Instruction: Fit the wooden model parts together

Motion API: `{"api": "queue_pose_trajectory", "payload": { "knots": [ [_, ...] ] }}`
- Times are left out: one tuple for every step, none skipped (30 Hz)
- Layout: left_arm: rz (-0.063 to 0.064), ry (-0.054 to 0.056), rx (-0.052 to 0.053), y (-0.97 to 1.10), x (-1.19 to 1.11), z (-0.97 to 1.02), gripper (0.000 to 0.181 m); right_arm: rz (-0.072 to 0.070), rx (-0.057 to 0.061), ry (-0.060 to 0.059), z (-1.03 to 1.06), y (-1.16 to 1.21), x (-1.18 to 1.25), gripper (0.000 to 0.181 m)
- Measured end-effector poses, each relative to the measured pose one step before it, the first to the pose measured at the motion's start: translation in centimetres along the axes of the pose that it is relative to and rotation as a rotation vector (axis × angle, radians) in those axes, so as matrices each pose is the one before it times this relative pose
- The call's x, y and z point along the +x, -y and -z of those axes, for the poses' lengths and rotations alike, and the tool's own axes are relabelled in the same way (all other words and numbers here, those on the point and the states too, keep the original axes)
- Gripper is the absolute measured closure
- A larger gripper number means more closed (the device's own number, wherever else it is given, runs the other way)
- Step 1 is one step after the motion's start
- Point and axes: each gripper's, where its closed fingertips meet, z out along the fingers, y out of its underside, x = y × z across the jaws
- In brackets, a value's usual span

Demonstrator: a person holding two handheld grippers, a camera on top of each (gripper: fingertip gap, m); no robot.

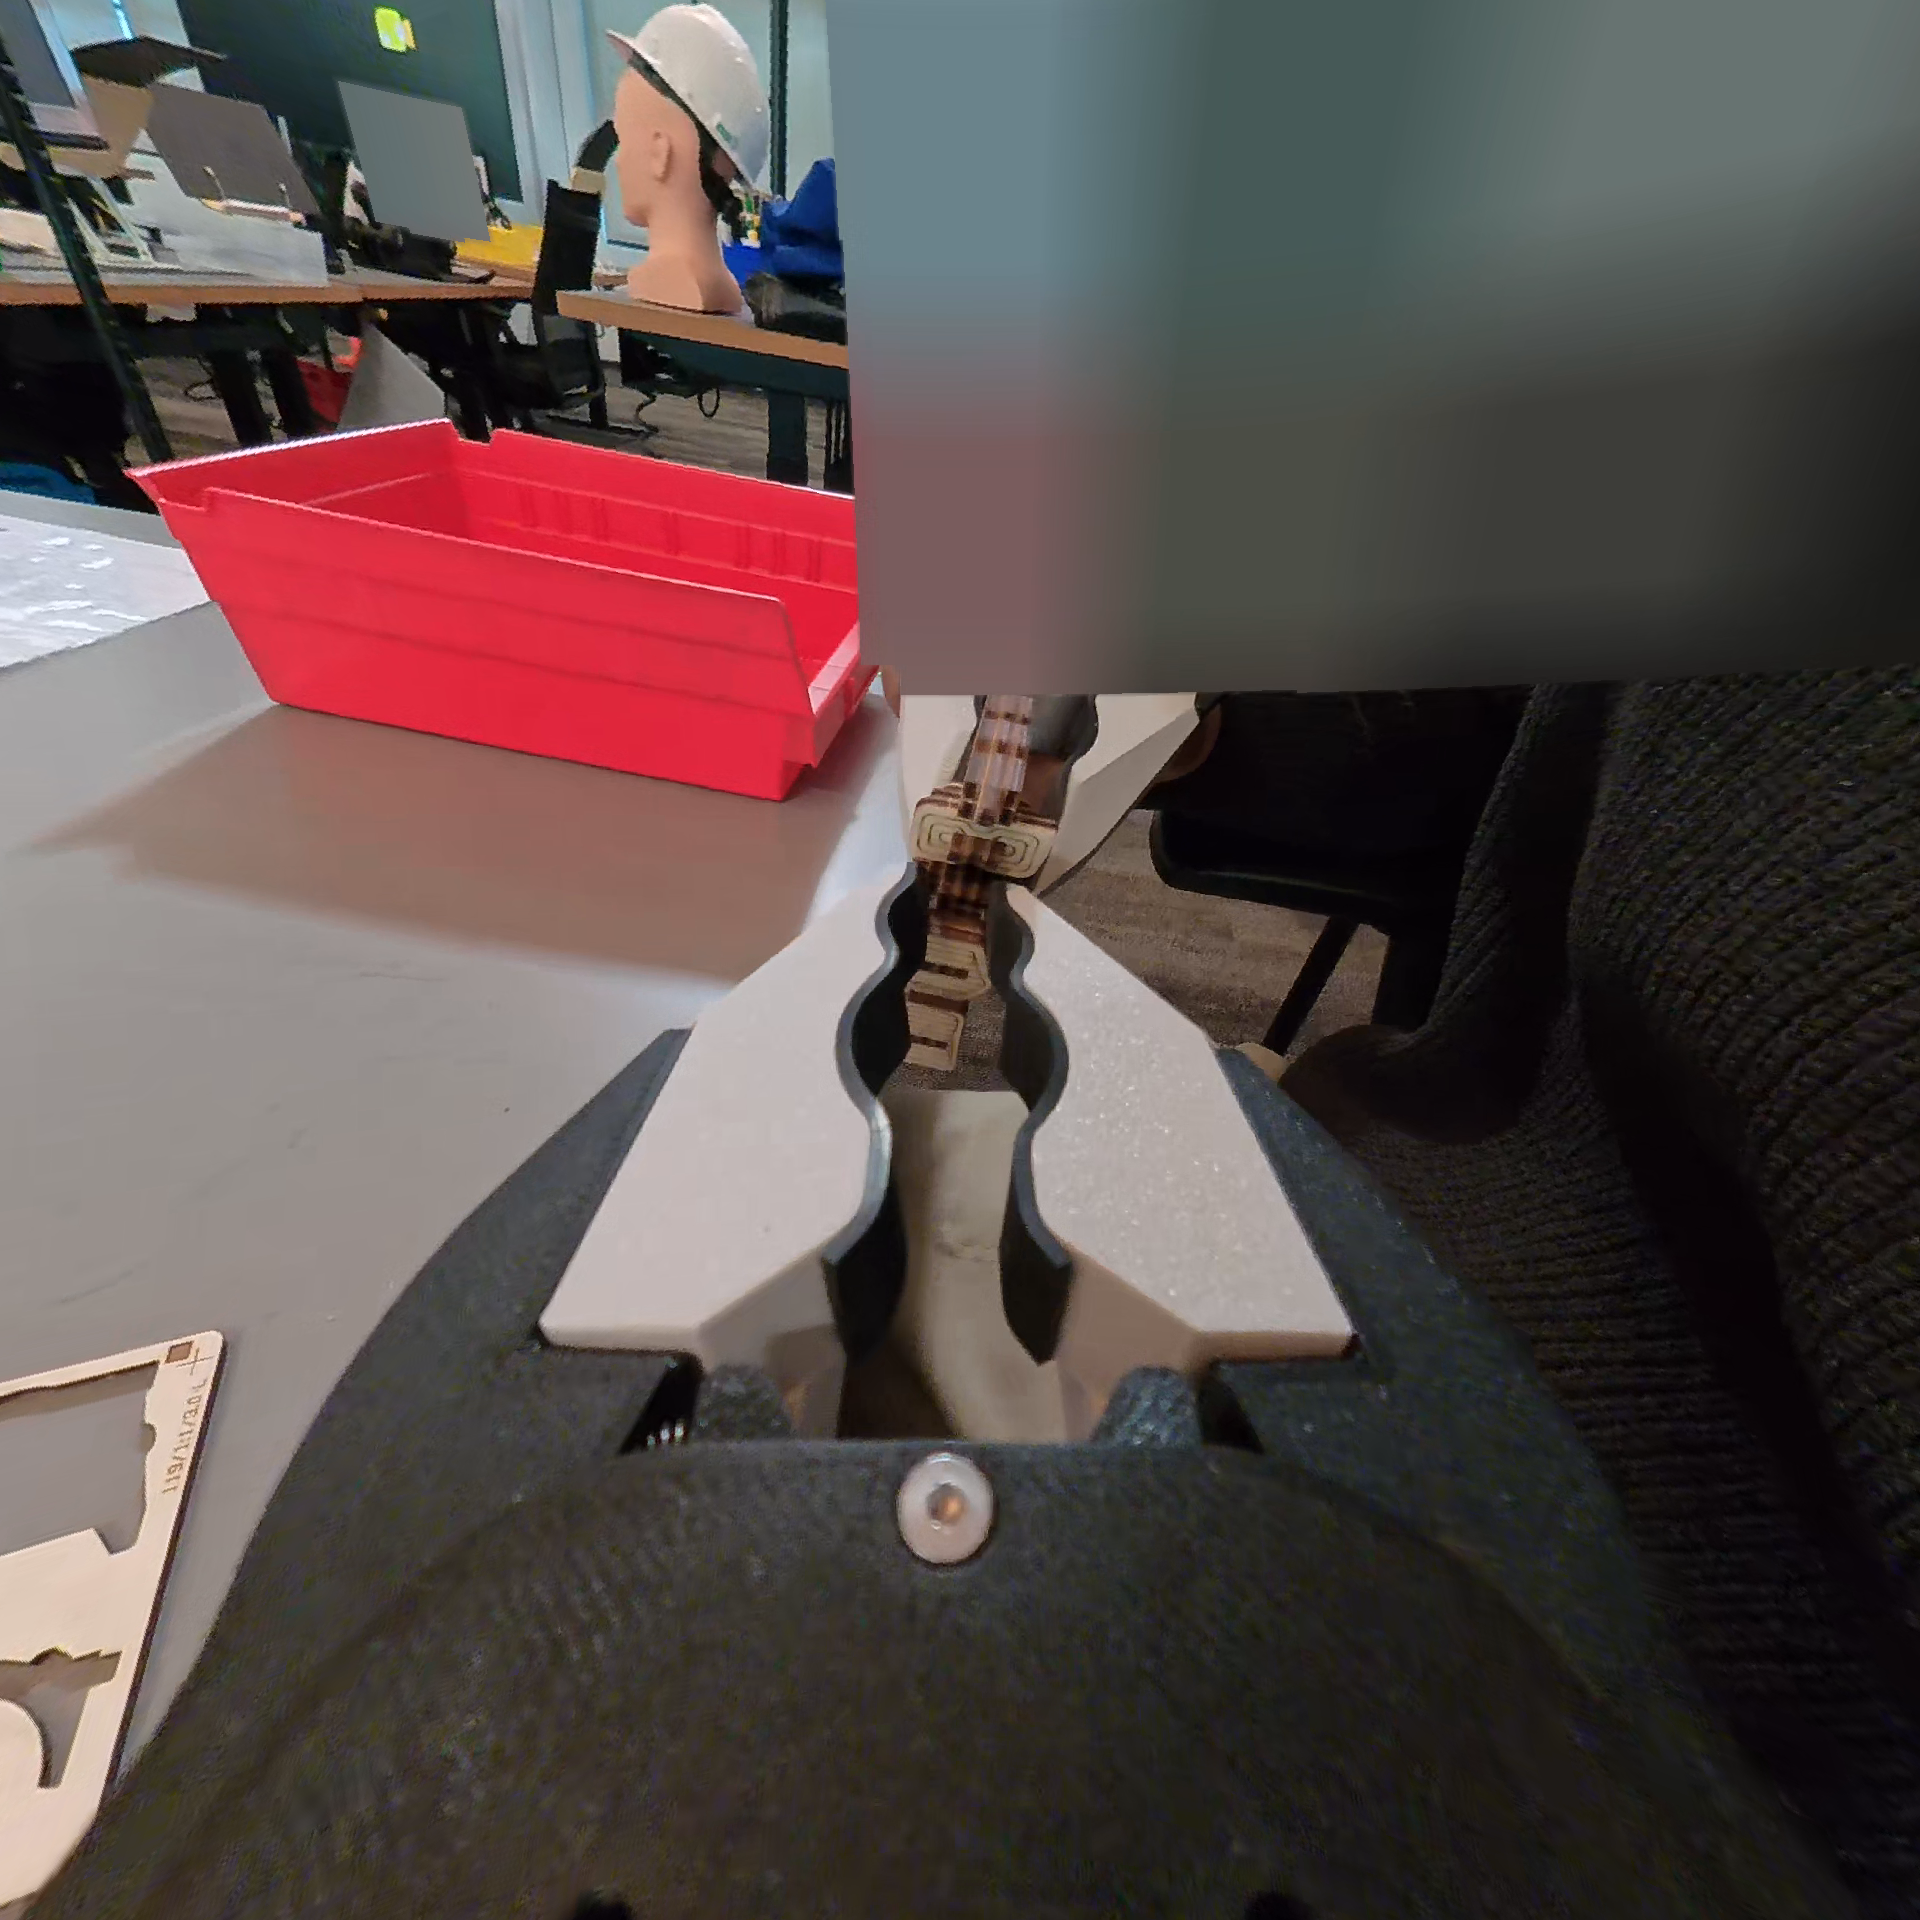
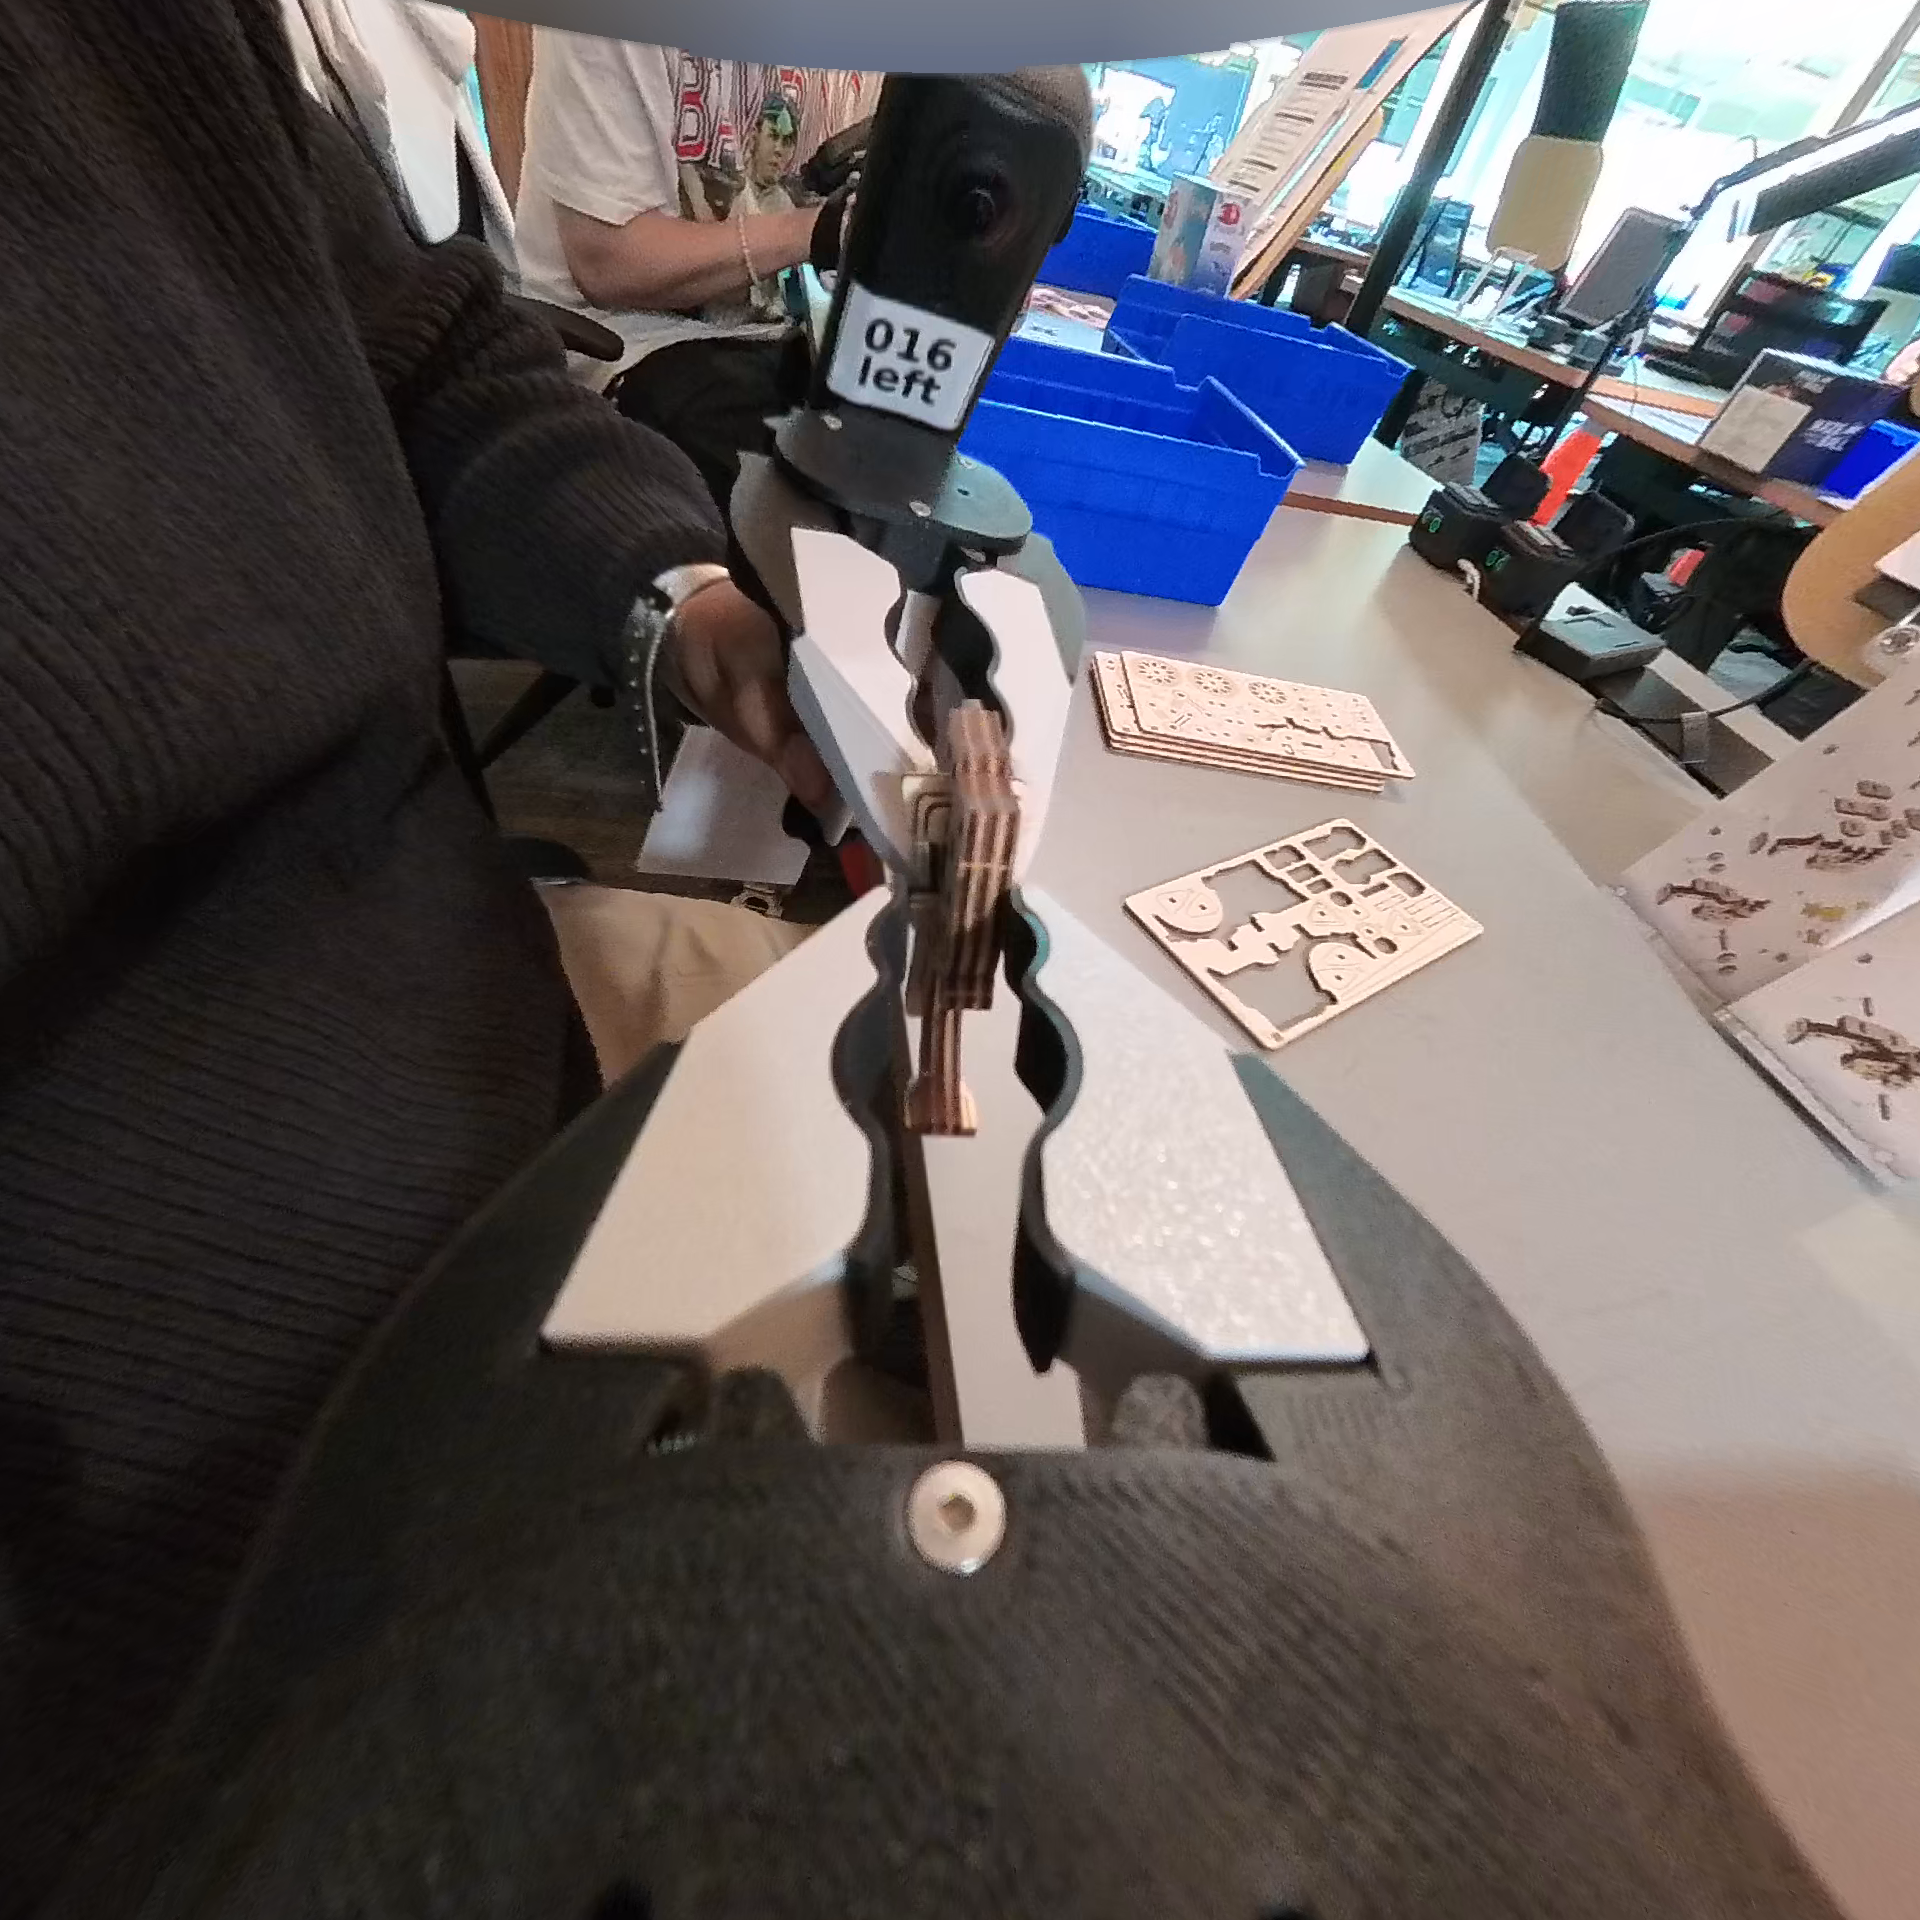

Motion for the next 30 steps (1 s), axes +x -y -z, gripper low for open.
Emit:
{"api": "queue_pose_trajectory", "payload": {
  "knots": [
    [-0.0045,-0.0087,0.007,0.034,0.128,0.012,0.171,0.001,-0.0007,0.0045,0.03,0.055,-0.099,0.165],
    [-0.0037,-0.0033,0.0054,0.023,0.083,-0.011,0.171,0.0059,-0.004,0.0008,0.03,0.035,-0.065,0.164],
    [-0.0059,-0.0012,0.0044,0.015,0.076,-0.008,0.171,0.0099,-0.0057,-0.0015,0.031,0.018,-0.071,0.165],
    [-0.0083,-0.0016,0.0041,0.029,0.088,-0.01,0.171,0.0096,-0.0047,-0.0024,0.041,0.032,-0.071,0.165],
    [-0.0056,-0.0007,0.0014,0.02,0.063,-0.027,0.171,0.0046,-0.0054,-0.0027,0.033,0.006,-0.049,0.164],
    [0.0019,-0.0016,-0.0021,-0.036,0.036,-0.028,0.171,-0.0012,-0.0057,0.0003,0.029,-0.029,-0.035,0.165],
    [0.0029,-0.005,0.0025,-0.03,0.047,-0.018,0.171,-0.0067,-0.0027,0.0044,0.011,-0.03,-0.036,0.165],
    [0.003,-0.0032,0.0051,0.002,0.027,0.0,0.171,-0.0089,-0.0008,0.0044,0.014,-0.012,-0.027,0.165],
    [0.0007,0.0005,0.0016,-0.036,-0.009,-0.03,0.171,-0.0052,-0.0028,0.0028,-0.003,-0.058,-0.003,0.164],
    [-0.0031,0.0011,-0.0044,-0.121,-0.008,-0.036,0.171,-0.002,-0.0048,0.0029,-0.003,-0.096,-0.015,0.165],
    [-0.0056,0.0027,0.0,-0.049,0.01,-0.022,0.171,-0.0005,-0.0023,0.0008,0.003,-0.072,-0.008,0.165],
    [-0.0071,0.0051,0.0004,-0.036,-0.005,-0.022,0.171,-0.0001,-0.0011,-0.0012,-0.003,-0.053,0.009,0.165],
    [-0.0077,0.0001,-0.0024,-0.044,0.058,-0.007,0.172,-0.0013,-0.002,0.0011,-0.008,-0.044,-0.016,0.165],
    [-0.0021,-0.002,-0.003,-0.04,0.021,0.0,0.171,-0.0031,-0.0016,0.0017,-0.015,-0.043,-0.01,0.165],
    [0.0026,0.0007,0.0016,-0.004,-0.03,-0.008,0.171,-0.003,0.0001,-0.0003,-0.005,-0.018,0.03,0.165],
    [0.004,-0.0002,0.0024,-0.003,-0.015,-0.008,0.171,-0.003,-0.0003,0.0007,-0.007,-0.034,0.028,0.165],
    [0.0071,0.0012,-0.0065,-0.142,-0.075,-0.041,0.171,-0.0088,-0.0042,0.0036,-0.048,-0.14,0.051,0.165],
    [0.0054,0.0046,-0.008,-0.179,-0.159,-0.027,0.171,-0.0212,-0.0032,0.0053,-0.073,-0.178,0.113,0.165],
    [0.0099,0.0087,-0.0043,-0.112,-0.264,-0.007,0.172,-0.0333,0.0034,0.0056,-0.089,-0.131,0.192,0.165],
    [0.0257,0.0048,-0.0054,-0.054,-0.294,-0.028,0.172,-0.0338,0.0098,0.0042,-0.066,-0.082,0.266,0.165],
    [0.054,-0.0057,-0.0035,0.021,-0.301,-0.063,0.172,-0.0275,0.0137,0.003,-0.013,-0.028,0.287,0.164],
    [0.0709,-0.0251,0.0084,0.131,-0.152,-0.026,0.172,-0.024,0.0165,0.0059,0.029,0.077,0.2,0.164],
    [0.0812,-0.0351,0.016,0.157,-0.044,0.013,0.172,-0.0195,0.0141,0.0096,0.059,0.098,0.097,0.164],
    [0.0793,-0.0337,0.0125,0.055,-0.002,0.003,0.171,-0.0147,0.0057,0.0097,0.04,-0.001,0.052,0.165],
    [0.0561,-0.0255,0.0028,-0.103,0.027,-0.029,0.172,-0.0129,-0.0003,0.0092,0.026,-0.109,0.024,0.165],
    [0.0184,-0.0078,0.0,-0.127,-0.021,-0.035,0.172,-0.0125,-0.0018,0.0093,0.013,-0.143,-0.033,0.165],
    [-0.0082,0.004,-0.0072,-0.165,-0.013,-0.07,0.172,-0.0108,-0.0023,0.0088,0.026,-0.129,-0.041,0.165],
    [-0.0124,0.0065,-0.0072,-0.072,0.025,-0.052,0.172,-0.0084,-0.0001,0.0079,0.045,-0.067,-0.046,0.164],
    [-0.0064,0.0003,-0.0016,0.032,0.083,-0.024,0.172,-0.0088,0.0044,0.008,0.048,0.051,-0.045,0.165],
    [0.0019,-0.002,0.0031,0.079,0.078,-0.006,0.172,-0.01,0.0048,0.0067,0.044,0.08,-0.03,0.164]
  ]
}}
